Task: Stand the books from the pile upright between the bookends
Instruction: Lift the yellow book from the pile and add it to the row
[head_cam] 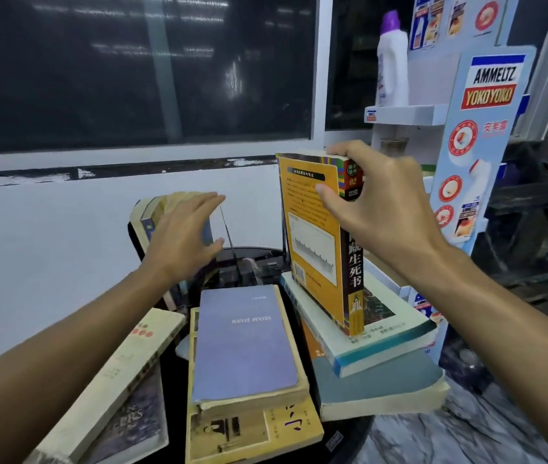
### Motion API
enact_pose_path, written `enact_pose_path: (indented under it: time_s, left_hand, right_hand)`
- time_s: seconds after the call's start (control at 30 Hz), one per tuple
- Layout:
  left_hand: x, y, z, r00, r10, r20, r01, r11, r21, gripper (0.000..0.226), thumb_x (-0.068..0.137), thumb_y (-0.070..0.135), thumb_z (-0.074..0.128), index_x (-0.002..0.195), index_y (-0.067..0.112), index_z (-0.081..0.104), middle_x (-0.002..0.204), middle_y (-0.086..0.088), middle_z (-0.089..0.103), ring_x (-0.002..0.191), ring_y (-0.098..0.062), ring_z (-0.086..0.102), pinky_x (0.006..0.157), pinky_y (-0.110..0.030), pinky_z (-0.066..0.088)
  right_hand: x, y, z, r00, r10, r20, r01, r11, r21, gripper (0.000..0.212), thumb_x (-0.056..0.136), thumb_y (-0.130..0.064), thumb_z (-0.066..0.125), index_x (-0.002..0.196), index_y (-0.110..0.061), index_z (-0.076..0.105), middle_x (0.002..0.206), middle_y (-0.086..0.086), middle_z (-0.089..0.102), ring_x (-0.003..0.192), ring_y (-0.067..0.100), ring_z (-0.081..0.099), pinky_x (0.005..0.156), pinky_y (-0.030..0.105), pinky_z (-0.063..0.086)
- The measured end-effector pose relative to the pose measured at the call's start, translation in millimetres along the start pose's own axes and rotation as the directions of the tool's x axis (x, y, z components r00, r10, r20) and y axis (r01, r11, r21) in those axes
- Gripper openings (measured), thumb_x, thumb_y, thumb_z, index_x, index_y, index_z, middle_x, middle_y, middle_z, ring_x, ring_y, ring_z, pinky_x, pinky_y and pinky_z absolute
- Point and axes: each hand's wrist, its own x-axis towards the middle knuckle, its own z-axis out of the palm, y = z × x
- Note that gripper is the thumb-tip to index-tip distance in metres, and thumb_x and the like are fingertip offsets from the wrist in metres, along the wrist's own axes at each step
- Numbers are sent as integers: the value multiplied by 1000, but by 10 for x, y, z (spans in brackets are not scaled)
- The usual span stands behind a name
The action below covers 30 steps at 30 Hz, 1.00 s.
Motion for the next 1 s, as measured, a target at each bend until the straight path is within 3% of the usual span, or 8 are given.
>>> enact_pose_path:
  time_s: [0.07,0.2,0.37,0.5,0.73,0.87,1.0]
  left_hand:
    - [18,-147,-72,1000,-20,6,19,998,62,75,85,32,76,152,26,43,155,2,46,142,-23,43,112,-53,41]
    - [37,-404,-161,999,-41,-1,41,985,165,74,84,36,76,151,27,44,155,4,47,142,-22,45,111,-50,38]
    - [41,-643,-214,993,-107,57,92,970,225,77,85,45,74,153,31,40,159,8,43,150,-17,34,117,-50,30]
    - [10,-746,-242,989,-110,98,84,969,232,71,86,47,73,150,32,45,157,9,46,151,-18,33,117,-53,32]
    - [-59,-776,-243,983,-140,122,110,969,221,68,89,48,71,150,31,47,155,-1,49,153,-20,29,118,-51,26]
    - [-100,-788,-255,980,-166,112,143,971,189,67,88,45,74,148,29,48,153,2,51,152,-19,29,119,-50,24]
    - [-136,-838,-283,973,-201,111,178,966,190,67,88,43,75,147,26,49,152,-1,51,151,-22,32,121,-51,23]
  right_hand:
    - [50,-79,41,1000,-11,-11,11,1000,5,44,92,-31,73,132,-19,60,109,-2,74,89,2,60,80,12,46]
    - [141,-233,107,999,-32,-8,32,999,16,44,92,-32,73,132,-20,60,113,-4,73,90,0,58,74,-2,35]
    - [265,-392,163,997,-74,-11,75,997,29,45,92,-33,73,132,-20,60,114,-4,72,91,-1,58,71,-6,33]
    - [347,-508,216,995,-92,-38,94,995,43,42,91,-34,74,128,-20,63,98,-16,63,86,-1,57,69,-9,34]
    - [454,-688,401,991,-132,-36,134,989,58,39,91,-37,73,125,-22,63,96,-20,56,86,0,56,66,-7,33]
    - [565,-766,537,989,-140,-43,143,987,68,34,91,-36,73,120,-20,64,94,-19,57,80,1,55,65,-6,35]
    - [700,-838,721,988,-144,-61,149,984,102,28,90,-31,74,113,-18,66,92,-15,63,83,4,61,71,4,42]
